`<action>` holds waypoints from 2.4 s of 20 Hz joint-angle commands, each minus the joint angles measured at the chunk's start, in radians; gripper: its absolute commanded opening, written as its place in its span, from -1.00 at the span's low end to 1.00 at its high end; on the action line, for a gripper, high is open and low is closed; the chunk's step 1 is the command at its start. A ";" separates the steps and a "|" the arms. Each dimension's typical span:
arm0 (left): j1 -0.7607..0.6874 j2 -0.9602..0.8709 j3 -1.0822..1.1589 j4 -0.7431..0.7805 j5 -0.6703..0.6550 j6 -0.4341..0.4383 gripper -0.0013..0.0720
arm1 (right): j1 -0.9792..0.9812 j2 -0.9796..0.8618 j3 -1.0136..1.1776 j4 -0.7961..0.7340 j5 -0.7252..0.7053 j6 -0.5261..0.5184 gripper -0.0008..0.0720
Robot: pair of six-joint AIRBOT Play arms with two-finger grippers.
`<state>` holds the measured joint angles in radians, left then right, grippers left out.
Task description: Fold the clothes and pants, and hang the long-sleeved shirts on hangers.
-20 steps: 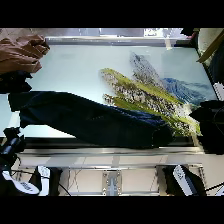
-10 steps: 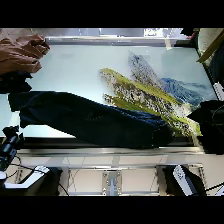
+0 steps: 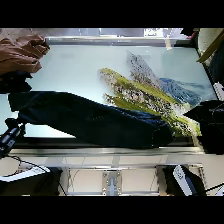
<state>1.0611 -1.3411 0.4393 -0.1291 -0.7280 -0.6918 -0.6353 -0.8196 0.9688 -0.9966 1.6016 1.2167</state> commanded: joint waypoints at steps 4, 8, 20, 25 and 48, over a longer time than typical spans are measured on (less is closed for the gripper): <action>-0.001 -0.023 0.031 0.033 -0.010 0.008 -0.91 | 0.000 0.042 -0.008 0.013 0.010 0.004 -0.04; 0.044 0.009 0.031 0.116 -0.034 -0.011 -0.91 | 0.000 0.077 -0.196 0.004 0.001 -0.063 0.00; 0.144 0.209 0.031 0.391 -0.064 -0.137 -0.91 | 0.000 0.029 -0.398 -0.187 -0.232 -0.104 0.39; 0.144 0.208 0.031 0.391 -0.108 -0.140 -0.91 | 0.000 -0.006 -0.459 -0.147 -0.161 -0.173 0.39; 0.146 0.266 0.293 0.748 -0.403 -0.180 -0.92 | -0.001 -0.090 0.087 -0.272 -0.408 -0.192 -0.84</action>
<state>1.2053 -1.1076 0.6365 0.4274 -1.0416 -0.8326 -0.6353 -0.9089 0.8726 -1.1740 1.1709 1.0073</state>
